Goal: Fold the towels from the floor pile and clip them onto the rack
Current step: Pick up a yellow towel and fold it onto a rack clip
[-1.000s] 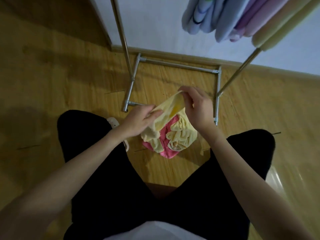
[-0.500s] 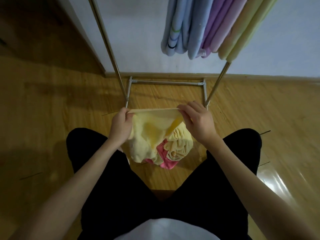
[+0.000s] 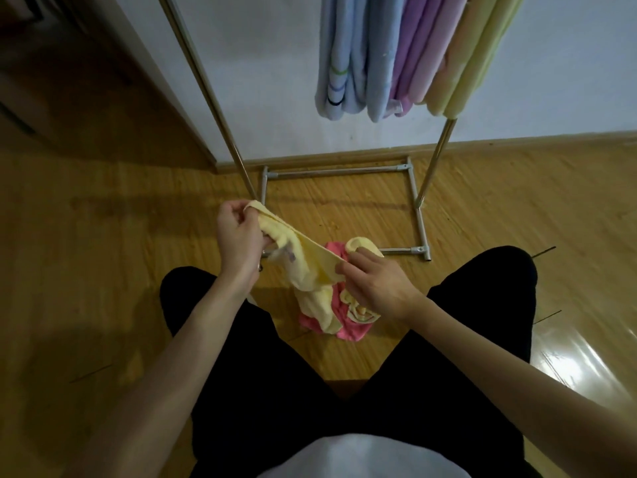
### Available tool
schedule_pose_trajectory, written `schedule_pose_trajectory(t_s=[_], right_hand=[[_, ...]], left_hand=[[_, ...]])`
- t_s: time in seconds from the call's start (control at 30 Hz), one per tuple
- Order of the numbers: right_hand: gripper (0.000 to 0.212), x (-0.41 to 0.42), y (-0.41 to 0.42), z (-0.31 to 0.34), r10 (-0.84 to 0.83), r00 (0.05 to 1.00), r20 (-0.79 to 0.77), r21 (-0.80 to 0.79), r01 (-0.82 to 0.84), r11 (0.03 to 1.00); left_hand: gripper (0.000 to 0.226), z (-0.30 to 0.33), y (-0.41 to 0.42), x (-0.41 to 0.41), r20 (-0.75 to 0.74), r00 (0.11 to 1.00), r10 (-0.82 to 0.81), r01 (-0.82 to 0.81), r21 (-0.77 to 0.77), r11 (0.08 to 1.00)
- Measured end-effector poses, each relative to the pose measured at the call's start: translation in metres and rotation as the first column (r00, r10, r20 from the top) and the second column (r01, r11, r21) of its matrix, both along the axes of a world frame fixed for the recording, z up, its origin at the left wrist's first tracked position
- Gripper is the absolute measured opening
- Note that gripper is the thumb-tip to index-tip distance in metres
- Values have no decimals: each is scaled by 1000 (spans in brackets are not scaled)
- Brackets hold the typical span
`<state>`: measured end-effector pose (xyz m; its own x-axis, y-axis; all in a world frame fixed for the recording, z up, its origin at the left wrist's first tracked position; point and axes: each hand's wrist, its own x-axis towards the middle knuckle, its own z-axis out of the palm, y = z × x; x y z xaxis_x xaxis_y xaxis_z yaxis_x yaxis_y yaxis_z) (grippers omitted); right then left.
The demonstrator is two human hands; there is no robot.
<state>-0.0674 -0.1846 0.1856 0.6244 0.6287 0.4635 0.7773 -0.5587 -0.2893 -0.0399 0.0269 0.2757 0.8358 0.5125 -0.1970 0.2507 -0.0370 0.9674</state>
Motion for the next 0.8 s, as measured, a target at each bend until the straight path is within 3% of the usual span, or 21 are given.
schedule_pose_trajectory(t_s=[0.17, 0.33, 0.47, 0.63, 0.8], right_hand=[[22, -4, 18, 6, -3, 999, -41, 67, 6, 998], [22, -3, 33, 12, 6, 987, -159, 84, 7, 996], [32, 5, 49, 18, -89, 959, -269, 104, 121, 987], [23, 18, 58, 24, -201, 922, -331, 147, 261, 954], [42, 27, 64, 25, -283, 907, -311, 125, 335, 934]], left_hand=[[11, 14, -10, -1, -15, 998, 54, -55, -42, 998], [7, 31, -18, -4, -65, 998, 17, -29, -190, 981], [16, 48, -22, -10, -60, 997, -46, 27, -290, 957], [13, 67, -21, -16, -81, 994, -68, 17, -510, 860], [14, 79, -20, -19, -54, 995, -89, 40, -592, 805]])
